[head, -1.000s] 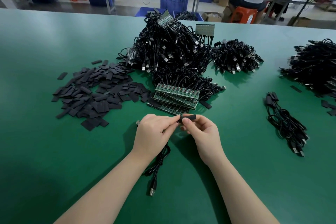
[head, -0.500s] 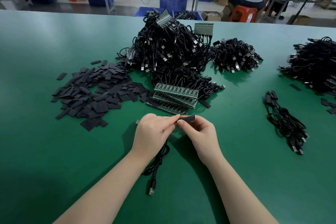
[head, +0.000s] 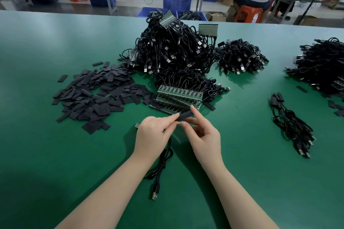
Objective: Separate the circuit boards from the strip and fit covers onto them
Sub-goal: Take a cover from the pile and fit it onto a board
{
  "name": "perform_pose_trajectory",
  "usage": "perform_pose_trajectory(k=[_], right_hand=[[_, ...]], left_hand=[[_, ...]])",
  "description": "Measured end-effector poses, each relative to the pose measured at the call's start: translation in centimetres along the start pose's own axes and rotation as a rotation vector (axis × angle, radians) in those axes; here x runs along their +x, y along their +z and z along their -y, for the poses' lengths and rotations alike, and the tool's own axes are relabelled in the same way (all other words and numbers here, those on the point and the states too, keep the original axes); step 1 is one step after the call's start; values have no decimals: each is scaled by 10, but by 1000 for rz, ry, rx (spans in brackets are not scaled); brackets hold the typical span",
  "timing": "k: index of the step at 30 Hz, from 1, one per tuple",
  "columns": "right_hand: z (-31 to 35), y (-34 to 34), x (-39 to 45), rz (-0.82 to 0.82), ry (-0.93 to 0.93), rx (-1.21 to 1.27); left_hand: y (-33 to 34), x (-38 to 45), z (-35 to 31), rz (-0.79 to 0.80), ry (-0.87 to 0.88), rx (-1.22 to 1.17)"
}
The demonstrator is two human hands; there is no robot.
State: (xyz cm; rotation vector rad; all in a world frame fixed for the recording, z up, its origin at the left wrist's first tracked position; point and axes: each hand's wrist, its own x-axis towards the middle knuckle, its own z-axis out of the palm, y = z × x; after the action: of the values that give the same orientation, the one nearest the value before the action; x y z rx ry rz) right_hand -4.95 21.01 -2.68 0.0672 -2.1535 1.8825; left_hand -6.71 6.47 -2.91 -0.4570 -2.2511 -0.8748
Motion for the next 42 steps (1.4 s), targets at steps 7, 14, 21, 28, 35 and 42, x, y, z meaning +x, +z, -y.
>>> perform_pose_trajectory(k=[7, 14, 21, 28, 35, 42], right_hand=[[-4, -4, 4, 107, 72, -38], [-2, -7, 7, 138, 120, -21], [-2, -1, 3, 77, 103, 8], [-4, -7, 7, 181, 150, 15], [-5, -2, 5, 87, 123, 52], [-6, -4, 6, 25, 134, 93]], left_hand=[[1, -2, 3, 23, 58, 17], [-2, -2, 1, 77, 79, -6], [-3, -1, -4, 78, -68, -56], [-10, -1, -1, 84, -106, -34], [-6, 1, -9, 82, -108, -39], [-5, 0, -5, 143, -255, -49]])
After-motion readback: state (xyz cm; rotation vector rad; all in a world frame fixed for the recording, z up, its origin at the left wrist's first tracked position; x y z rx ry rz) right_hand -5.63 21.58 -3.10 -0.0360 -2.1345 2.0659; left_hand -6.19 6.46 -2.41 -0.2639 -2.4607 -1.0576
